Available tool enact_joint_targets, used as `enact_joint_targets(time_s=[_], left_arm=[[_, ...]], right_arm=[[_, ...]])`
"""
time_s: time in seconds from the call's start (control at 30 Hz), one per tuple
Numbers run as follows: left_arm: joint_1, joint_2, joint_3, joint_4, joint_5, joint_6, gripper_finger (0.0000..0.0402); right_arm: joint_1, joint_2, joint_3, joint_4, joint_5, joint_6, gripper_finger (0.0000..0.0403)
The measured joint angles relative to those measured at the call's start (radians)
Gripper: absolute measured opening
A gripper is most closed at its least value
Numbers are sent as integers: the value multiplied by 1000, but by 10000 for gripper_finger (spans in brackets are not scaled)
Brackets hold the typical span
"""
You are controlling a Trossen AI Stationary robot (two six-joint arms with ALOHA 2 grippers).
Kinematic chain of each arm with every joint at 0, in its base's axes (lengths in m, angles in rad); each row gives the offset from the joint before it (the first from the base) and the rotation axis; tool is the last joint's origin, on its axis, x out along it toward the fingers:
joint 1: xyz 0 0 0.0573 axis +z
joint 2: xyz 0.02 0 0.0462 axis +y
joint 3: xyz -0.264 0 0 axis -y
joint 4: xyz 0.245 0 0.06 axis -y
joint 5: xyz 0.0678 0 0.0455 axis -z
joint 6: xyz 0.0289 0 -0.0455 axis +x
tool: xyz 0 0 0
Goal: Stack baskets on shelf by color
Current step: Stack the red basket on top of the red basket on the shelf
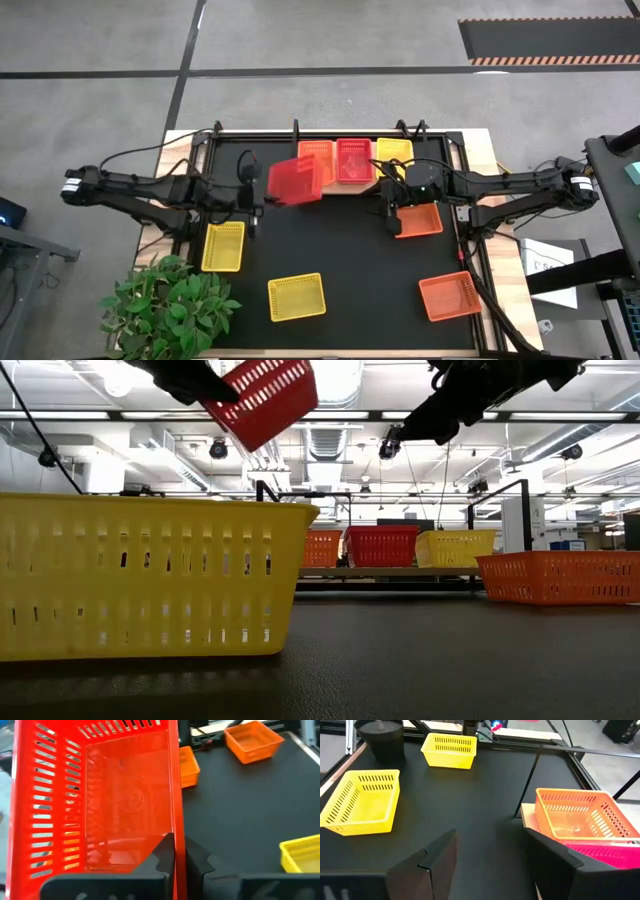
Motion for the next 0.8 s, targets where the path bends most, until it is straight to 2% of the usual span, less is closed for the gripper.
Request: enact_joint_targets(time_s=[0.13, 0.3, 0.47, 0.63, 0.7, 0.8], left_arm=[[-31, 15, 10, 6, 54, -1, 0], [-67, 26, 11, 33, 178, -9, 0], [-103, 56, 11, 53, 237, -10, 0], [-121, 91, 11, 52, 310, -38, 0], [-122, 110, 11, 50, 320, -67, 0], [-122, 140, 11, 50, 326, -113, 0]], right_arm=[[0, -7, 0, 27, 0, -4, 215], [0, -15, 6, 71, 0, -52, 215], [0, -12, 19, 195, -24, -132, 215], [0, -8, 85, 201, -39, -208, 215], [0, 8, 123, 206, -109, -225, 215], [0, 54, 181, 197, -272, -228, 215]])
